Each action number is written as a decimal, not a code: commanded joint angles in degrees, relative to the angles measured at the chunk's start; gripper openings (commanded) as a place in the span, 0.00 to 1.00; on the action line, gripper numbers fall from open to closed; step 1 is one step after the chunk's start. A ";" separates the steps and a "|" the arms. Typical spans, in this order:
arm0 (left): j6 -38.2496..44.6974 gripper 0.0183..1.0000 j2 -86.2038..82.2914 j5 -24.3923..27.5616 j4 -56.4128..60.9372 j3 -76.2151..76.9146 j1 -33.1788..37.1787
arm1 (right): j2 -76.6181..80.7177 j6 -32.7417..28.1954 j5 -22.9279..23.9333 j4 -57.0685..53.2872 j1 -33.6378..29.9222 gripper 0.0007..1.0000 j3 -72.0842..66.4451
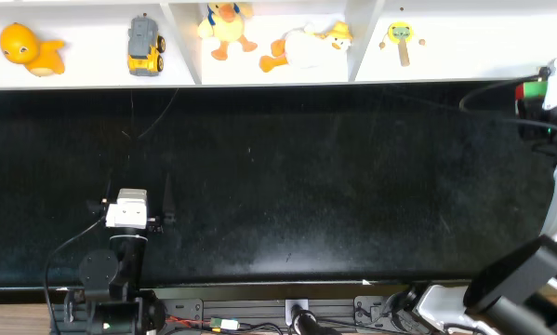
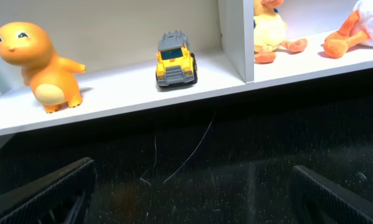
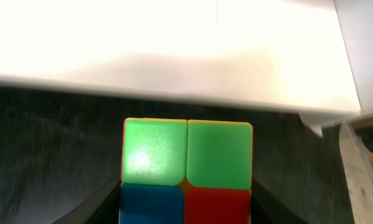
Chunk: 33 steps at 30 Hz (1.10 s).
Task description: Store Toys
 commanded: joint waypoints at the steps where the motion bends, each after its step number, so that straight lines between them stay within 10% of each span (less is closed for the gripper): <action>1: -0.68 1.00 -0.52 -0.48 0.28 -0.55 -0.42 | 5.77 4.04 -1.84 1.09 2.05 0.47 6.62; 29: -0.68 1.00 -0.52 -0.48 0.28 -0.55 -0.42 | 23.23 11.89 -1.79 0.92 12.50 0.50 24.35; 33: -0.68 1.00 -0.52 -0.48 0.28 -0.55 -0.42 | 23.23 13.07 -1.77 0.83 12.50 0.70 24.35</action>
